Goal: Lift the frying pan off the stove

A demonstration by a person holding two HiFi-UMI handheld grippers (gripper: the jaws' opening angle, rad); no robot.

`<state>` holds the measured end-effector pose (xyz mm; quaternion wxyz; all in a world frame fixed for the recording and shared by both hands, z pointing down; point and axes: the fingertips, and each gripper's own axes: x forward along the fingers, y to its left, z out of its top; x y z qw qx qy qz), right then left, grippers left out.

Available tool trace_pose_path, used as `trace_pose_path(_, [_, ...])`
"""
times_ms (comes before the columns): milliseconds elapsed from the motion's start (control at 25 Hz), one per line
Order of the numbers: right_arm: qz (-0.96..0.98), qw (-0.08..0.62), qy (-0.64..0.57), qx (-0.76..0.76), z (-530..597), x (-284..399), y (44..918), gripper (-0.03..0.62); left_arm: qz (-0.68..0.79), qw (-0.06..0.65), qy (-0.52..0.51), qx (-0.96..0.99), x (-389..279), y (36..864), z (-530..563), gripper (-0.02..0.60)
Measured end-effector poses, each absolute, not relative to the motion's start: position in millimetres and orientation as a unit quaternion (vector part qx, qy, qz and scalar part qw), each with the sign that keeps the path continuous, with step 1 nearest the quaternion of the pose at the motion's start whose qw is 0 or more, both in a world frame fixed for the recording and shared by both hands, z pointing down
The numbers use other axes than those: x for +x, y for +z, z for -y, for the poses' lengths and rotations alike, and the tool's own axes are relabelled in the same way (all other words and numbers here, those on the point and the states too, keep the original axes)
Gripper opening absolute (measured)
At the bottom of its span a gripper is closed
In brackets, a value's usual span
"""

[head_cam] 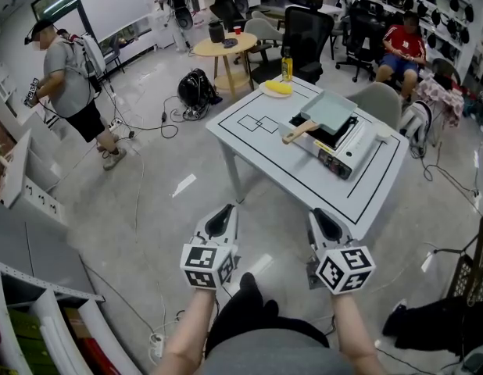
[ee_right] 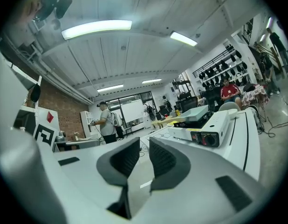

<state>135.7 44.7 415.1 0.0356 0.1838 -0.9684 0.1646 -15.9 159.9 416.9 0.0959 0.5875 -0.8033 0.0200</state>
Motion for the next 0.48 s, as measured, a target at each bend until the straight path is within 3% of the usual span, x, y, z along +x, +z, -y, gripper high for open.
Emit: trace_pose_path(480, [0.96,0.031,0.206,0.188,-9.3,100.3,420.1,0.149,0.793,0.119,0.005,0.597,-59.6,428.6,-126.0,0.1])
